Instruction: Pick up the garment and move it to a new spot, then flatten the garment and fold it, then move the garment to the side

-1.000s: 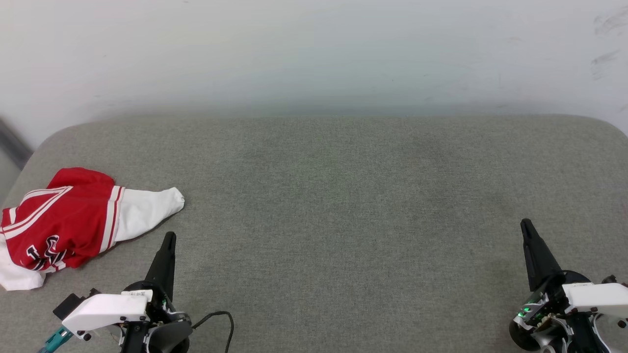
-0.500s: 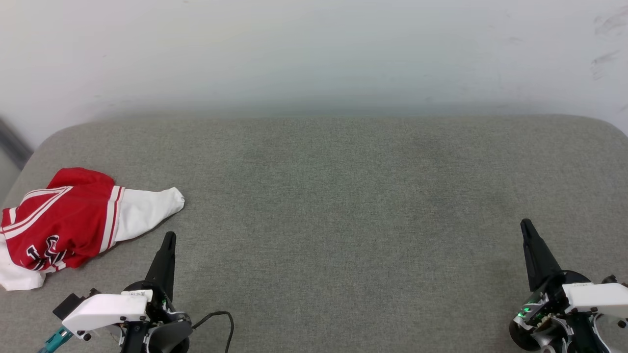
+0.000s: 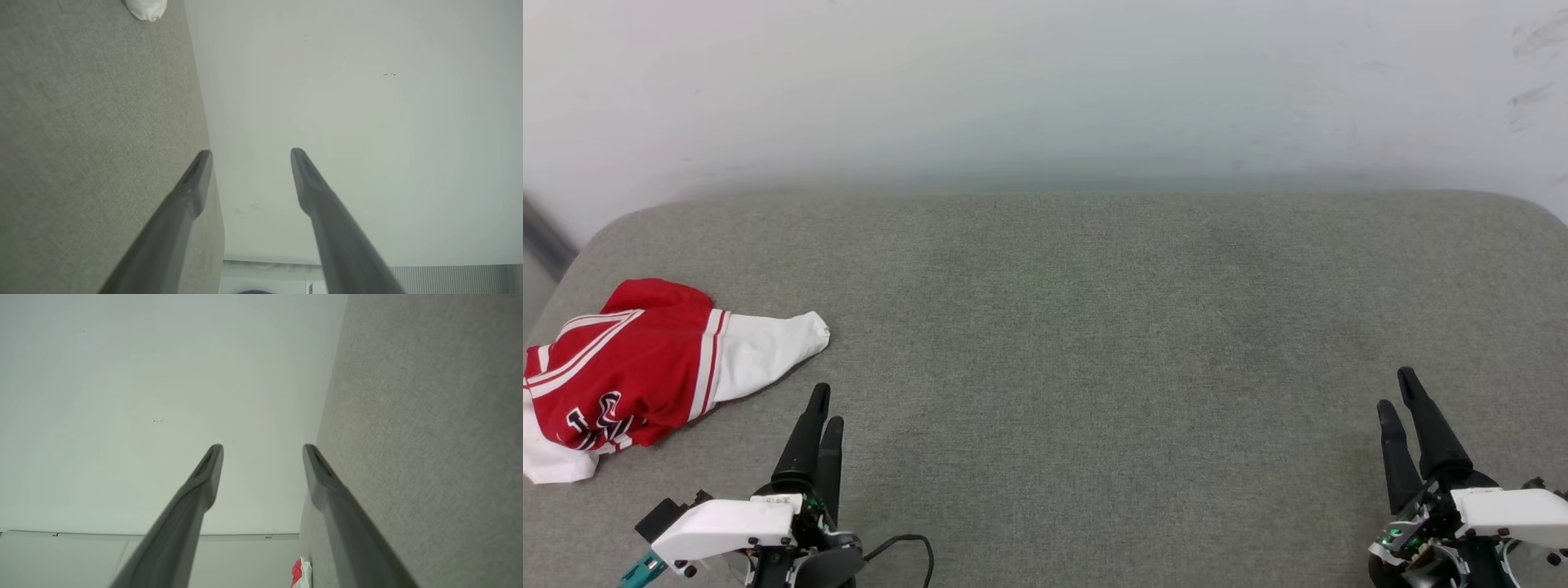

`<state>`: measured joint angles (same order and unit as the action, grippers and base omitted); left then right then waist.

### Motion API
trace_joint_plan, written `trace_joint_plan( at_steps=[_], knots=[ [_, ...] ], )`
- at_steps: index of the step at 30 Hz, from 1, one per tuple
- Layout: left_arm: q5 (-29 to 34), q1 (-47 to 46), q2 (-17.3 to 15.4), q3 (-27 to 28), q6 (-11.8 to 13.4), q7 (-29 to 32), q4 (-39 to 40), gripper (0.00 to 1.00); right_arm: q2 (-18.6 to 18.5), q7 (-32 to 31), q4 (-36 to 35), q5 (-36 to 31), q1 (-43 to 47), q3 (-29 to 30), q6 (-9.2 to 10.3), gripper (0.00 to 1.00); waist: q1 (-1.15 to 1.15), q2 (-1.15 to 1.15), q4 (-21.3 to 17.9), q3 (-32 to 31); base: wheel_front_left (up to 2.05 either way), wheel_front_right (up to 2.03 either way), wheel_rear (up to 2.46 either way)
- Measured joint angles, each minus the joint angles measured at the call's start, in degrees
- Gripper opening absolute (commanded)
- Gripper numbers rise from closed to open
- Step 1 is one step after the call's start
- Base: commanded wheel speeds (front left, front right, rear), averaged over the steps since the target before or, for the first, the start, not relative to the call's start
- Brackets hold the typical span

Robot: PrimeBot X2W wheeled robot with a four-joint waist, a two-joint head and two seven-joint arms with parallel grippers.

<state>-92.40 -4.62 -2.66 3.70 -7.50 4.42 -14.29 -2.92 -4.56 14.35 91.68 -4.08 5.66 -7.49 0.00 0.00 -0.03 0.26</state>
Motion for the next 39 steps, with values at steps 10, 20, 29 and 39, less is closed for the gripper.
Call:
trace_joint_plan(
  at_steps=[10, 20, 29, 39],
  knots=[
    [4.70, -0.32, -0.01, -2.27, 0.01, -2.69, 1.93, 1.00, -0.26, 2.60, -2.01, -2.08, 0.01, -1.67, 0.00, 1.00, 0.00, 0.00, 0.05, 0.08, 0.00, 0.00, 0.00],
    [15.74, -0.44, -0.04, -3.14, 0.01, -5.11, 2.99, 1.00, -1.71, 5.20, -3.34, -12.49, 0.01, -2.76, 0.00, 1.00, 0.00, 0.00, 0.11, 0.03, 0.00, 0.00, 0.00],
    [28.72, -0.63, -0.05, -4.49, 0.02, -6.99, 3.48, 1.00, -1.79, 7.11, -4.42, -27.13, 0.07, -2.54, 0.00, 1.00, 0.00, 0.00, 0.29, -0.14, 0.00, 0.00, 0.00],
    [42.99, -0.98, -0.05, -5.81, 1.83, -8.83, 5.00, 1.00, -1.78, 8.09, -5.39, -41.92, 0.63, -3.09, 0.00, 1.00, 0.00, 0.00, 0.39, -0.09, 0.00, 0.00, 0.00]
  ],
)
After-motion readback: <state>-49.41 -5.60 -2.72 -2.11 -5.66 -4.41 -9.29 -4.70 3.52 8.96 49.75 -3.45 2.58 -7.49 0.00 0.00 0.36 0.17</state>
